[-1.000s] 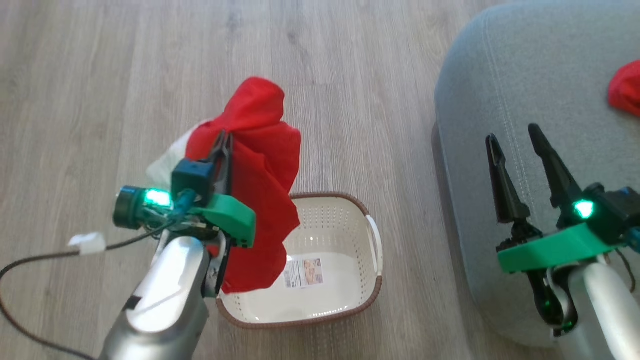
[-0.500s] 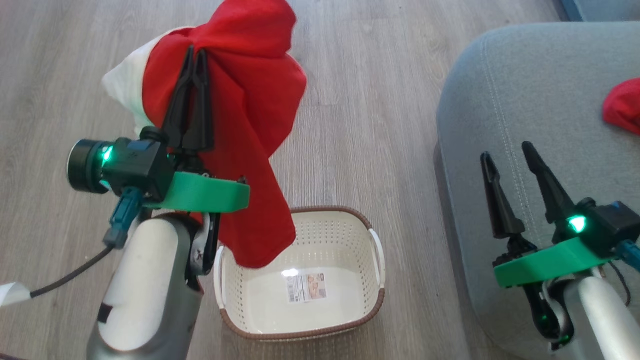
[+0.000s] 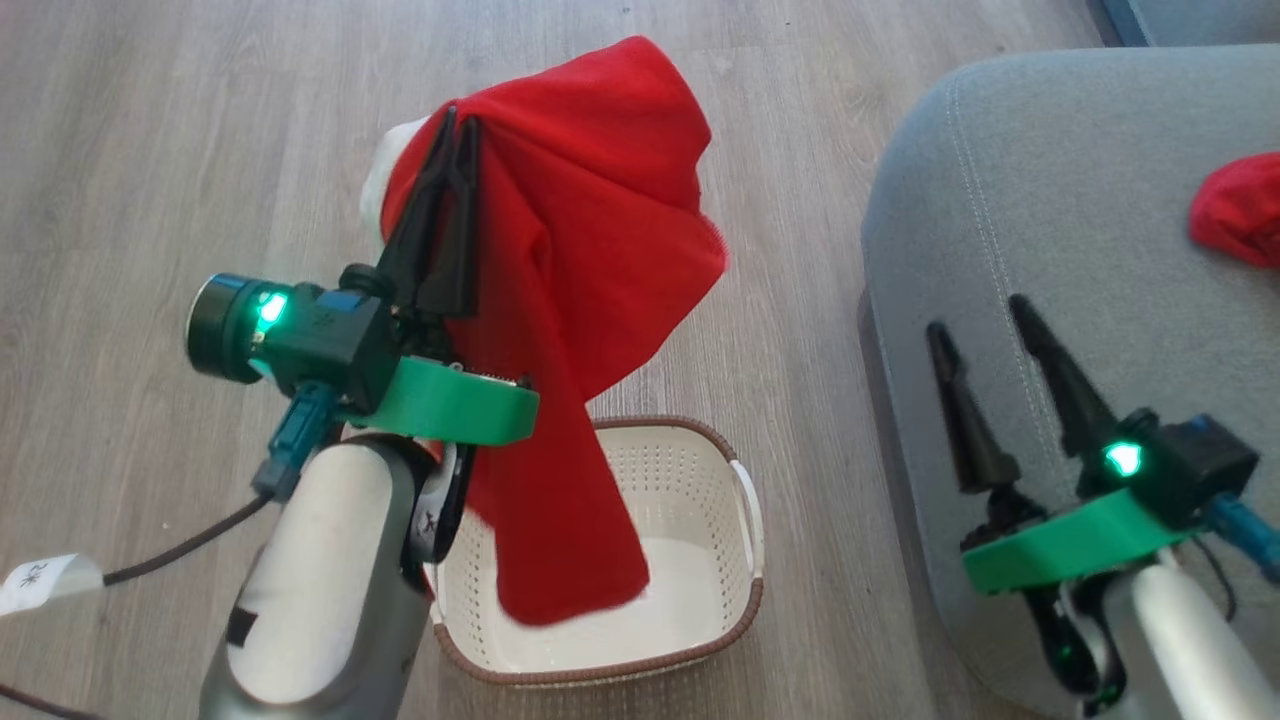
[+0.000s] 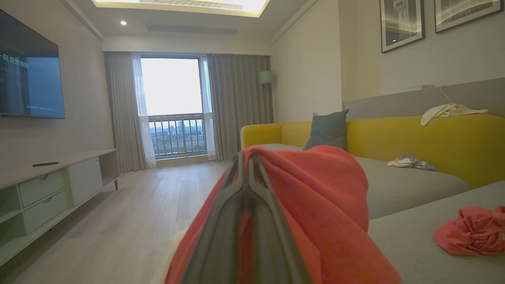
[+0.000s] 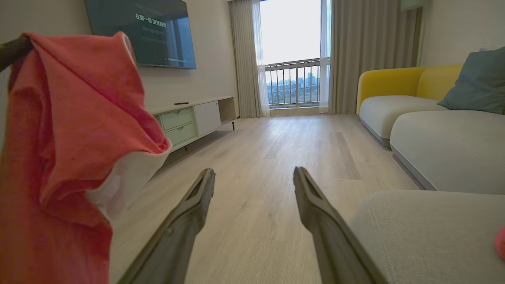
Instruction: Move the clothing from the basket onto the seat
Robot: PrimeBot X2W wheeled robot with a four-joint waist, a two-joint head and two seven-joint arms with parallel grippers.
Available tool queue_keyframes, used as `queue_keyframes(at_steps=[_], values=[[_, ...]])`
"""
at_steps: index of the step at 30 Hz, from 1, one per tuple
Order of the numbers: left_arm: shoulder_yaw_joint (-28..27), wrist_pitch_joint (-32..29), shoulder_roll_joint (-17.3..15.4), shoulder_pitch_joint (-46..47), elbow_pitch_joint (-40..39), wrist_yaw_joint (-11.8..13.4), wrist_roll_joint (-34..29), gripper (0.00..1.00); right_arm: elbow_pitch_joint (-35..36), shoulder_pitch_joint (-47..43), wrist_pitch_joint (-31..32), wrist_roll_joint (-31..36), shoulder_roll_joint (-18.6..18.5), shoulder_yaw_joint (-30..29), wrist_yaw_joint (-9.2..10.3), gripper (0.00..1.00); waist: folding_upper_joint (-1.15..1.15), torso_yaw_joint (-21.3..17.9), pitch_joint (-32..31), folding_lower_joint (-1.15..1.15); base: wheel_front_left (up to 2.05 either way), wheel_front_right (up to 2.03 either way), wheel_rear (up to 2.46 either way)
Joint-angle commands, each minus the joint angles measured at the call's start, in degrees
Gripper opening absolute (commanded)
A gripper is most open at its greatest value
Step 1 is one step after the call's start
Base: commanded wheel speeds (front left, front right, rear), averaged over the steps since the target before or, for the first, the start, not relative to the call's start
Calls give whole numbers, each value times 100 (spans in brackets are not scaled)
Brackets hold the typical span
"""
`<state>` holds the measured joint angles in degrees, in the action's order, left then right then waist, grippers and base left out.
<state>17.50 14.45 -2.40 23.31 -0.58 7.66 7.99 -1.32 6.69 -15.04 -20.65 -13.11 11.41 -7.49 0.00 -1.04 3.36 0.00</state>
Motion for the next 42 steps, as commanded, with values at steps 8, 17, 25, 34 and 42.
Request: queue_keyframes(at_steps=[8, 17, 25, 34, 42], values=[[-23, 54, -49, 308, -48, -17, -78, 0, 568, 26, 4, 158, -289, 635, 0, 100, 0, -52, 34, 0, 0, 0, 0], [244, 54, -48, 454, 324, 221, 19, 0, 679, 343, 4, 436, -429, 1469, 0, 100, 0, -1, 82, 0, 0, 0, 0], [771, 55, -48, 682, 742, 359, 126, 0, 216, 830, 4, 426, -299, 2265, 0, 100, 0, 121, 20, 0, 0, 0, 0], [1445, 55, -48, 880, 913, 549, 338, 0, -526, 1181, 4, 481, 12, 2434, 0, 100, 0, 361, -40, 0, 0, 0, 0], [2033, 55, -48, 996, 1016, 655, 662, 0, -1088, 1304, 4, 978, 321, 2180, 0, 100, 0, 695, -102, 0, 0, 0, 0]])
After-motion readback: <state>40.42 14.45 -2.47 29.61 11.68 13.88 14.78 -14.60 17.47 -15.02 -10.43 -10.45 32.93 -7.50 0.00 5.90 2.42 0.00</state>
